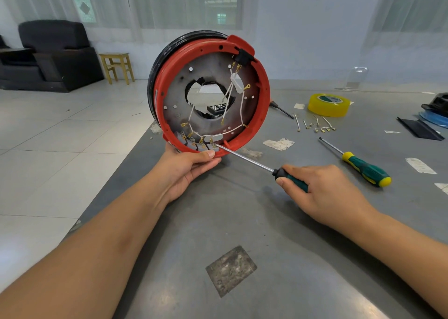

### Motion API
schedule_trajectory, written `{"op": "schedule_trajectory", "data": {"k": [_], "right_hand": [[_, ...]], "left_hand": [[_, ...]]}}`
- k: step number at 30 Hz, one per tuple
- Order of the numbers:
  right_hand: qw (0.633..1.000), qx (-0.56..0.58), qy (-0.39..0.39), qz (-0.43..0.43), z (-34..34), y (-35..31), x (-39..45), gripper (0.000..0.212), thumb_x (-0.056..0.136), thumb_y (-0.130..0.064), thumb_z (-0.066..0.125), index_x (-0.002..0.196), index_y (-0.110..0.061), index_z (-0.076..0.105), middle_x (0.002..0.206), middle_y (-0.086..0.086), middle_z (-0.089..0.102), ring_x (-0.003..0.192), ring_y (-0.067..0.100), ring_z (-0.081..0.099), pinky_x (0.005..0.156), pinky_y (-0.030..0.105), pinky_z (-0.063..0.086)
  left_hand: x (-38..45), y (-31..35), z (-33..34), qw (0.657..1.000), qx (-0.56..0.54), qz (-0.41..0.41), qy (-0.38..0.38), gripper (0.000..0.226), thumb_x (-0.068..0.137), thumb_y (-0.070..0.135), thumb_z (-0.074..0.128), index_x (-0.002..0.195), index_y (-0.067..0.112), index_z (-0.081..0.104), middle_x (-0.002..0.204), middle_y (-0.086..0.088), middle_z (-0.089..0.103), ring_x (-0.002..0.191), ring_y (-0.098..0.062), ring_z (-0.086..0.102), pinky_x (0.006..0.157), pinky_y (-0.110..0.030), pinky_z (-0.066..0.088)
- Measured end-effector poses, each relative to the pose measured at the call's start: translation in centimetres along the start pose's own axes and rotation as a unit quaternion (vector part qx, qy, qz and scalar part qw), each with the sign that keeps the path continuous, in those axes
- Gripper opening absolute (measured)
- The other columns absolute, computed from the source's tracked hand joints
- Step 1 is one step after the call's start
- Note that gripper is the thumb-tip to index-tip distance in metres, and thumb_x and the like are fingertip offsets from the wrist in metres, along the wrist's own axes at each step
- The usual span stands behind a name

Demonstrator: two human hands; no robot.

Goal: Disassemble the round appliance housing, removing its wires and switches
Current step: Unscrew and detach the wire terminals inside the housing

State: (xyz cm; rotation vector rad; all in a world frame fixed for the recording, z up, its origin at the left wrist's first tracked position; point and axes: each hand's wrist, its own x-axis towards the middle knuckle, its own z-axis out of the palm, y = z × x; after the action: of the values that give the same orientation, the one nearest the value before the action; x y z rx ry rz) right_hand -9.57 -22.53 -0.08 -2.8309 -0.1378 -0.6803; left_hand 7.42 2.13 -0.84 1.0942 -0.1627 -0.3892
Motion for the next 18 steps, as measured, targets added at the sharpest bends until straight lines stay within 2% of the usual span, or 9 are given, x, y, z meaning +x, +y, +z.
{"op": "schedule_trajectory", "data": {"k": [5, 8, 14, 18], "right_hand": [[1.000, 0.001, 0.009, 0.006, 0.4, -0.2, 0.0, 0.048, 0.095, -0.059, 0.038, 0.112, -0.027, 0.069, 0.076, -0.002, 0.068, 0.062, 0.017, 0.056, 0.057, 0.038, 0.051], [0.999, 0.012, 0.026, 0.015, 0.7, -0.5, -0.1, 0.045, 0.095, -0.058, 0.040, 0.108, -0.026, 0.069, 0.072, -0.003, 0.066, 0.061, 0.016, 0.053, 0.057, 0.039, 0.051], [0.997, 0.052, 0.026, 0.041, 0.9, -1.0, 0.2, 0.046, 0.094, -0.057, 0.045, 0.108, -0.024, 0.073, 0.079, 0.000, 0.073, 0.063, 0.015, 0.059, 0.059, 0.041, 0.054], [0.999, 0.034, 0.010, 0.034, -0.3, -0.6, 1.1, 0.044, 0.094, -0.054, 0.049, 0.110, -0.022, 0.074, 0.082, 0.006, 0.075, 0.064, 0.022, 0.062, 0.059, 0.044, 0.055]], "left_hand": [[0.0, -0.1, 0.0, 1.000, -0.006, 0.010, 0.002, 0.067, 0.084, -0.018, 0.072, 0.142, 0.007, 0.048, 0.114, -0.022, 0.077, 0.103, -0.038, 0.077, 0.082, -0.040, 0.065], [0.0, -0.1, 0.0, 1.000, -0.007, 0.008, 0.001, 0.063, 0.085, -0.017, 0.072, 0.142, 0.003, 0.051, 0.113, -0.021, 0.078, 0.103, -0.036, 0.077, 0.078, -0.036, 0.065], [0.0, 0.0, 0.0, 1.000, -0.022, 0.004, 0.009, 0.054, 0.086, -0.017, 0.071, 0.137, -0.003, 0.057, 0.112, -0.022, 0.078, 0.103, -0.034, 0.078, 0.076, -0.034, 0.065], [0.0, 0.0, -0.1, 1.000, -0.024, 0.003, 0.008, 0.056, 0.087, -0.018, 0.069, 0.139, -0.002, 0.055, 0.113, -0.023, 0.077, 0.104, -0.035, 0.077, 0.077, -0.035, 0.065]]}}
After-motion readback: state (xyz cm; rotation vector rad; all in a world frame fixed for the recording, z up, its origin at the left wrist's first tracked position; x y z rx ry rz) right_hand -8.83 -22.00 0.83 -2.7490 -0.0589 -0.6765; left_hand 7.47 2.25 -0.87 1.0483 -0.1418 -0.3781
